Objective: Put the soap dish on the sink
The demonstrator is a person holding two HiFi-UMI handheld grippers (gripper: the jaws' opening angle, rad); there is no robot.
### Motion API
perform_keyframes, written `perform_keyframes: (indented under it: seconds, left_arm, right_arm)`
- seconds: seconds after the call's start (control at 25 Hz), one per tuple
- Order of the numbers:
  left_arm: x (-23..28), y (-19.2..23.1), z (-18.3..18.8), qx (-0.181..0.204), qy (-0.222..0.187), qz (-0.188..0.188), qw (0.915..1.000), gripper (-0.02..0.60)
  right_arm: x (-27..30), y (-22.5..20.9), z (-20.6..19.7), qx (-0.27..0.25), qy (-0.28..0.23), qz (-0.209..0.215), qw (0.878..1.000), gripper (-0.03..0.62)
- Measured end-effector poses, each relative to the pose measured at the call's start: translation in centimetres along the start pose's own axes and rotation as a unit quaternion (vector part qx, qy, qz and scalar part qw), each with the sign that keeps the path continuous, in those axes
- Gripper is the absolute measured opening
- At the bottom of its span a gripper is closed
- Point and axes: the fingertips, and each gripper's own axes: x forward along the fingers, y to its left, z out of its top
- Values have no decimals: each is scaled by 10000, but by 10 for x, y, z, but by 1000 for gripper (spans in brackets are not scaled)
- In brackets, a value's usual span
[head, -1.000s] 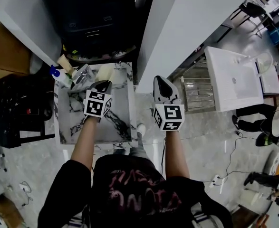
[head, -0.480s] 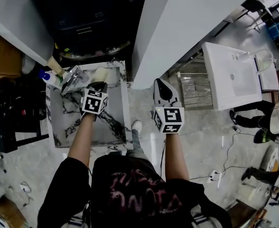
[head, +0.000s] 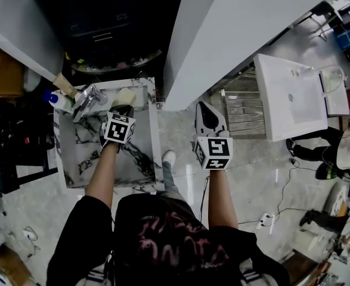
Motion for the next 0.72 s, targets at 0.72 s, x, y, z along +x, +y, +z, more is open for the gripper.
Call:
perform_keyframes:
  seconds: [0.72]
  left_arm:
    - [-28,-8,20,116,-429,-31,9990,91]
  right_arm:
    - [-2,16,5,29,-65,64,10000,12]
